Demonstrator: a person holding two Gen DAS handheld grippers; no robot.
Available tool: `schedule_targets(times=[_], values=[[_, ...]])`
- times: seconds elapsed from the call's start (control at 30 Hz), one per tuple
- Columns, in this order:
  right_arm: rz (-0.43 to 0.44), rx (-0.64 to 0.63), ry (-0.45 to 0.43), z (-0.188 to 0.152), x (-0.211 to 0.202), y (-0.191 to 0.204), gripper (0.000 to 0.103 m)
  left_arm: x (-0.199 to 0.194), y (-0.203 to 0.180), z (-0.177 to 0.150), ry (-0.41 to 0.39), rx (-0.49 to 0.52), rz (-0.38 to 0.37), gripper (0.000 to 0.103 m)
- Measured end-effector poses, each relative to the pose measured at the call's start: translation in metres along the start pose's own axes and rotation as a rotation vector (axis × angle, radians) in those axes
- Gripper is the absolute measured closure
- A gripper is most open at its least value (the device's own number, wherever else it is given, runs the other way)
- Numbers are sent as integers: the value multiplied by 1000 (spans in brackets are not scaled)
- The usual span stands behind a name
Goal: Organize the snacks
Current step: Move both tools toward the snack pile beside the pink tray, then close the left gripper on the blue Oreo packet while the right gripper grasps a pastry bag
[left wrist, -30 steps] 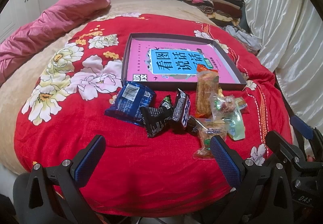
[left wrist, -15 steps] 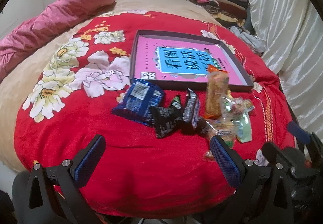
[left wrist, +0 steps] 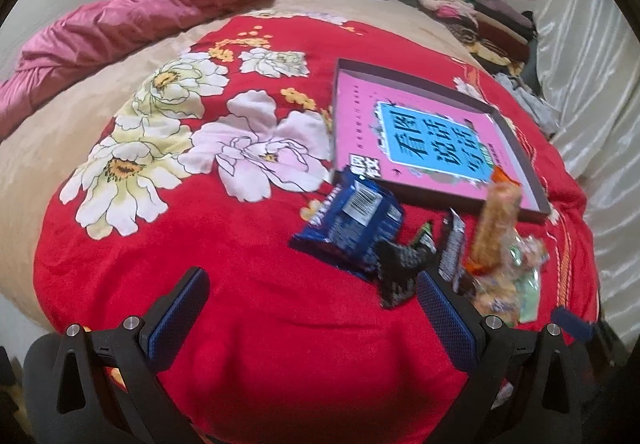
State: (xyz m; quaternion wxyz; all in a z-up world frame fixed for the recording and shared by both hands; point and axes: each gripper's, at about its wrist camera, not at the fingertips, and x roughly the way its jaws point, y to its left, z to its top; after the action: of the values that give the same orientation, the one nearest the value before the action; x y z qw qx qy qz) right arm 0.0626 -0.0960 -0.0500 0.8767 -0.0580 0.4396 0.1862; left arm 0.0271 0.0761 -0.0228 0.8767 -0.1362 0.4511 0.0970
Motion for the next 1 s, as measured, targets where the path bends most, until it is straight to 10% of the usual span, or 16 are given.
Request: schedule_targets(times=[1.0], values=[[51,104,155,3,43,-8,46,72,-29,28,94,123,83,0]])
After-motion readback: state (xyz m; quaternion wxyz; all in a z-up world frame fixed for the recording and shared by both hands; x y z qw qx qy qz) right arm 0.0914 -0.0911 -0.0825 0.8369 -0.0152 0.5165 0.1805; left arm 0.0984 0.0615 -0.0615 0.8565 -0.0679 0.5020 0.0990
